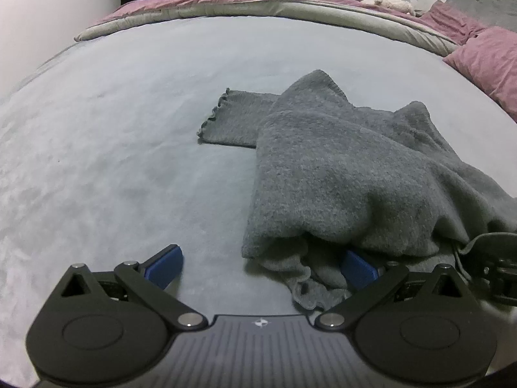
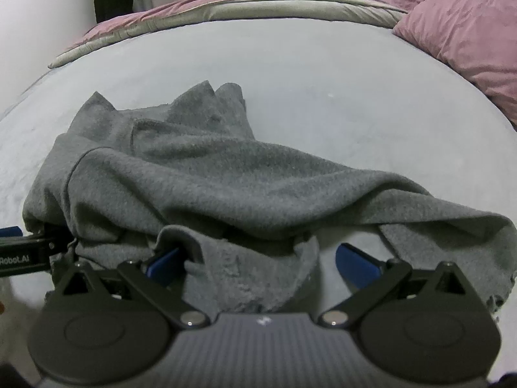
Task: Fold clothes
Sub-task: 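Move both open grippers down toward the grey sweater's hem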
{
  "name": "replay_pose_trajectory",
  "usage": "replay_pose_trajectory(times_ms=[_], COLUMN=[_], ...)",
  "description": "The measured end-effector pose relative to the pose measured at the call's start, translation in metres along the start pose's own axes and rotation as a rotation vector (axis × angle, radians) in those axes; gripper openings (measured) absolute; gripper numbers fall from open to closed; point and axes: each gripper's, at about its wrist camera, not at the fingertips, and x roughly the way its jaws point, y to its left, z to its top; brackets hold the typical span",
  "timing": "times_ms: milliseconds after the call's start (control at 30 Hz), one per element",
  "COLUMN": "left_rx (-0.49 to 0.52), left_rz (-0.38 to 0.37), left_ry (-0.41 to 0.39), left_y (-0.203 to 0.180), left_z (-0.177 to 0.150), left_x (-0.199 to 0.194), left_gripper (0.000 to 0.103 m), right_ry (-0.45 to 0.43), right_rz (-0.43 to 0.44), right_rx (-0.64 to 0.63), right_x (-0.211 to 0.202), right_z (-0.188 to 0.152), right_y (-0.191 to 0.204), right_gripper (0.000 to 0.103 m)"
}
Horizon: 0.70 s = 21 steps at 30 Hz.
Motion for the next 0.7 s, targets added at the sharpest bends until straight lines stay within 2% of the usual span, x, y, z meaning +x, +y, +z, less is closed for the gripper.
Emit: replay_pose_trajectory(times_ms=[167, 333, 700], left_rx=[-0.013, -0.053, -0.110], left_rz=[-0.007, -0.009, -0.049], left_ry=[-0.012, 0.009, 0.028], left_y=[0.002, 0.006, 0.020], left_z=[0.000, 0.004, 0.011], left_x=[-0.002, -0.006, -0.015], left_gripper=[0.103, 0.103, 0.103], right_ry=[0.001, -0.002, -0.059], right_rz=[0.004, 0.005, 0.082], right_rx=[0.002, 0.002, -0.031], right_x=[-0.004, -0.010, -0.028], right_z=[0.001, 0.003, 0.006], right_y=[-0.001, 0.001, 0.017], right_gripper=[0.103, 0.103, 0.103])
